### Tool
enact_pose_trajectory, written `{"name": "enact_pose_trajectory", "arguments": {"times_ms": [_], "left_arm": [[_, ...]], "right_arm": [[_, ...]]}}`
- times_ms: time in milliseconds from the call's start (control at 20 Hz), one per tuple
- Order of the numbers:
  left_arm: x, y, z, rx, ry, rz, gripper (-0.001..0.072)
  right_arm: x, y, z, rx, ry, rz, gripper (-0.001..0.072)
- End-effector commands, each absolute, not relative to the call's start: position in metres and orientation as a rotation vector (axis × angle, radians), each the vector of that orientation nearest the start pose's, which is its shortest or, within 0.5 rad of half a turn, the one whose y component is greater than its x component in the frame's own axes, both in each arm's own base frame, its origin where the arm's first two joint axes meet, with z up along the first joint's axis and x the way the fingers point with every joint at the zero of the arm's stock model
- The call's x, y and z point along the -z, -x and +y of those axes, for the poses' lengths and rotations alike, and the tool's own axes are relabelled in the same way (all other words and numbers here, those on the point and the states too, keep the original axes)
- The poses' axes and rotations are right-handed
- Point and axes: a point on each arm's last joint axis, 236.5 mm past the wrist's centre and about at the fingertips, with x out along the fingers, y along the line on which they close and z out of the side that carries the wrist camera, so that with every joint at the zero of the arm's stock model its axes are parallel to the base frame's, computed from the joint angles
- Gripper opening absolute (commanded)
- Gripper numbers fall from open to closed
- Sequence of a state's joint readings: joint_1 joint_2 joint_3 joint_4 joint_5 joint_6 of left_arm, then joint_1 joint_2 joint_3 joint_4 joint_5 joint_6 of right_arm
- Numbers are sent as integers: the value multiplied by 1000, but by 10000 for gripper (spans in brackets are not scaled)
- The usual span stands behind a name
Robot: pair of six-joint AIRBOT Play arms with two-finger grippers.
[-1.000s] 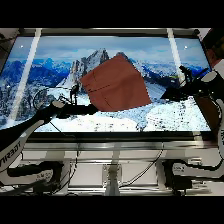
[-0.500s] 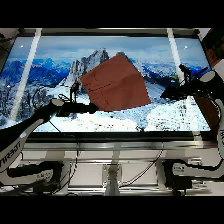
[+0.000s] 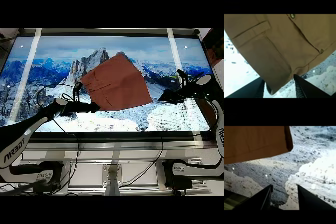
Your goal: Fold the clothes and pants, and hang the long-sleeved shirts on hangers.
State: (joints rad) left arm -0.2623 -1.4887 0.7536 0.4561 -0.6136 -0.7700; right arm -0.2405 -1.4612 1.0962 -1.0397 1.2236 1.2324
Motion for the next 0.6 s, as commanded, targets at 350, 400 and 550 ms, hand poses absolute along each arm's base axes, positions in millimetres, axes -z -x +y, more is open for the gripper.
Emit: {"name": "enact_pose_trajectory", "arguments": {"times_ms": [350,400,550], "left_arm": [[97,-371,-225,612,316,1077,14],[97,-370,-224,626,285,1078,14],[96,-364,-224,651,244,1087,14]], "right_arm": [[76,-379,45,-277,-631,1369,362],[80,-382,47,-273,-656,1365,362],[90,-403,50,-228,-770,1316,383]]}}
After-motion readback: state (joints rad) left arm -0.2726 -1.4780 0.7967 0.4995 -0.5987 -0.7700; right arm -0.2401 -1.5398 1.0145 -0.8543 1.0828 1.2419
